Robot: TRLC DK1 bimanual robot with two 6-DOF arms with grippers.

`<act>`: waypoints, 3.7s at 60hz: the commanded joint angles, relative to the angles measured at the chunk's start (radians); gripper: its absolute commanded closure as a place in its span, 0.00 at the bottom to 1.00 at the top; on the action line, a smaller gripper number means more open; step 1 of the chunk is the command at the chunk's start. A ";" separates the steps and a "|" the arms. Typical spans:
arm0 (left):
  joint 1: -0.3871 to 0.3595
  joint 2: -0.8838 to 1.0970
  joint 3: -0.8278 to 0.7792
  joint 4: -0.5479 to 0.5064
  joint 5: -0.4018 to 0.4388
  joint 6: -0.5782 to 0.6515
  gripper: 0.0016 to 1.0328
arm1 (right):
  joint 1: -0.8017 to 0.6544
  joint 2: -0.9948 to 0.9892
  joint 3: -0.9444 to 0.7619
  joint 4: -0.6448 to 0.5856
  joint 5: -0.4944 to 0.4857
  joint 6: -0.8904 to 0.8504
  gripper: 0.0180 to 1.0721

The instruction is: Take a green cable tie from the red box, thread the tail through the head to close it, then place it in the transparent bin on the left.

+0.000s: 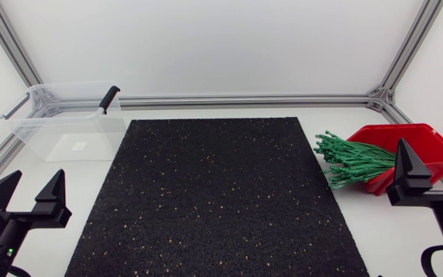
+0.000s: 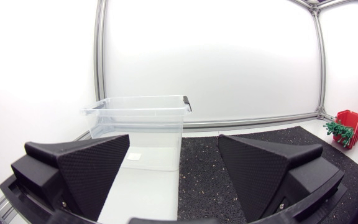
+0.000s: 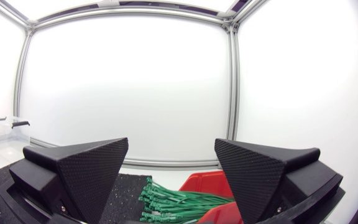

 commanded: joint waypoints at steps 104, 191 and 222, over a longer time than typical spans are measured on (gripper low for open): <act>0.002 -0.005 -0.041 -0.011 -0.007 -0.020 0.04 | -0.256 1.181 0.941 -0.884 -0.252 -1.173 0.04; -0.006 -0.005 -0.039 -0.017 -0.007 -0.020 0.04 | -0.174 1.258 0.663 -0.817 -0.146 -1.541 0.43; -0.009 -0.004 -0.039 -0.019 -0.001 -0.020 0.04 | -0.182 1.328 0.688 -0.749 -0.126 -1.556 0.43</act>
